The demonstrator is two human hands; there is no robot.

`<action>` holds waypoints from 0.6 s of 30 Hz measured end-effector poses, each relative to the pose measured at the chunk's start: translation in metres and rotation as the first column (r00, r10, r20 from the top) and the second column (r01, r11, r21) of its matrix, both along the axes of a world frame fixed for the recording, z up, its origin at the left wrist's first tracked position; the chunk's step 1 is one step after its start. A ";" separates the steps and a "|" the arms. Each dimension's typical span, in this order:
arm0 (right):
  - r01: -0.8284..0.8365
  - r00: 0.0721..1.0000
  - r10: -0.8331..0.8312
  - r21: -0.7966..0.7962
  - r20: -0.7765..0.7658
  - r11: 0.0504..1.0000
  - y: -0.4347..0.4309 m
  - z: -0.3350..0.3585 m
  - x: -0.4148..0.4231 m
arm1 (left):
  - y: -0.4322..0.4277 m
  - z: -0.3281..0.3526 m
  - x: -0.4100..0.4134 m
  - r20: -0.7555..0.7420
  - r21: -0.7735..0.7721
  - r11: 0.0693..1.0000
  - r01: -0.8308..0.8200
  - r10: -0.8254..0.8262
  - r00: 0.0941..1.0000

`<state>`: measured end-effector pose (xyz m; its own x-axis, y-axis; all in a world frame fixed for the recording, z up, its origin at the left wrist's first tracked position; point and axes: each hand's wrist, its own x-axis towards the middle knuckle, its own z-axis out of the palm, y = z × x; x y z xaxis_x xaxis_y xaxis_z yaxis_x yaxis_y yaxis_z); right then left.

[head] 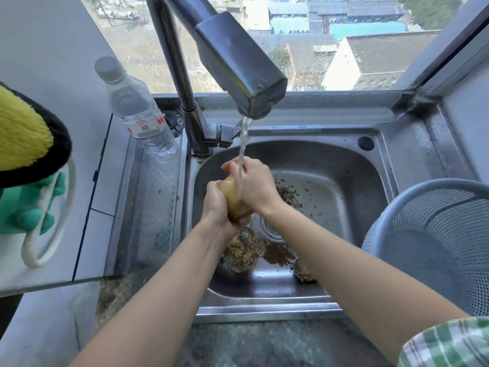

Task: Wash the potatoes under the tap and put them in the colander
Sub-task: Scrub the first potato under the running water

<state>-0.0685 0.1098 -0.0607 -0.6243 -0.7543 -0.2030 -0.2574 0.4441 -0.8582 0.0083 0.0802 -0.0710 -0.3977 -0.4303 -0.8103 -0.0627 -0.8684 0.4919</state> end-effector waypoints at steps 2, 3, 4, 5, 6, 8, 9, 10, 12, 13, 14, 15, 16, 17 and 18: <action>-0.127 0.889 0.087 -0.060 -0.450 0.990 0.009 -0.007 0.020 | -0.003 0.000 -0.002 -0.110 0.104 0.982 -0.157 0.169 0.980; -0.158 0.840 0.102 -0.060 -0.533 0.986 0.013 -0.008 0.023 | -0.004 -0.002 -0.002 -0.138 0.110 0.978 -0.174 0.189 0.972; -0.160 0.860 0.116 -0.046 -0.496 0.986 0.013 -0.008 0.017 | -0.005 -0.003 -0.002 -0.115 0.086 0.988 -0.128 0.138 0.984; -0.113 0.924 0.098 -0.019 -0.369 0.993 0.009 -0.007 0.007 | -0.006 0.000 -0.001 -0.070 0.057 0.997 -0.053 0.057 0.996; -0.047 0.989 0.046 -0.002 -0.139 0.999 0.004 -0.006 -0.004 | -0.005 0.003 -0.001 -0.027 0.031 0.999 0.024 -0.023 0.999; 0.036 0.974 -0.041 0.025 0.224 0.999 -0.001 -0.006 -0.019 | -0.007 0.007 0.001 -0.003 0.057 0.995 0.079 -0.079 0.997; 0.024 0.978 -0.024 0.003 0.209 1.000 0.003 -0.004 -0.018 | -0.007 0.010 0.002 -0.009 0.087 0.993 0.084 -0.084 0.996; -0.015 0.998 0.018 -0.059 0.056 0.998 0.009 -0.004 -0.014 | -0.008 0.010 0.002 -0.023 0.113 0.991 0.079 -0.077 0.997; -0.213 0.940 0.157 -0.159 -0.302 0.964 0.022 -0.009 -0.004 | -0.009 0.011 0.003 -0.055 0.152 0.987 0.062 -0.054 0.997; -0.278 0.907 0.199 -0.173 -0.370 0.945 0.024 -0.010 -0.004 | -0.010 0.010 0.003 -0.052 0.162 0.984 0.069 -0.061 0.997; -0.269 0.924 0.202 -0.177 -0.324 0.947 0.022 -0.010 -0.007 | -0.009 0.009 0.003 -0.047 0.164 0.981 0.100 -0.093 0.995; -0.193 0.966 0.156 -0.175 -0.204 0.966 0.017 -0.009 -0.012 | -0.010 0.009 0.003 -0.049 0.169 0.975 0.147 -0.141 0.989; -0.100 0.995 0.097 -0.155 -0.025 0.983 0.013 -0.006 -0.018 | -0.010 0.009 0.003 -0.057 0.187 0.964 0.191 -0.183 0.981; -0.030 0.986 0.048 -0.114 0.160 0.993 0.010 -0.007 -0.024 | -0.009 0.009 0.004 -0.068 0.220 0.951 0.216 -0.206 0.976; 0.006 0.948 0.016 -0.066 0.319 0.998 0.010 -0.008 -0.029 | -0.010 0.009 0.005 -0.087 0.258 0.939 0.228 -0.212 0.973</action>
<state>-0.0974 0.1202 -0.0684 -0.5310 -0.7757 -0.3412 0.0327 0.3835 -0.9229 0.0131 0.0705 -0.0622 -0.5074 -0.1006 -0.8558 -0.2450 -0.9353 0.2552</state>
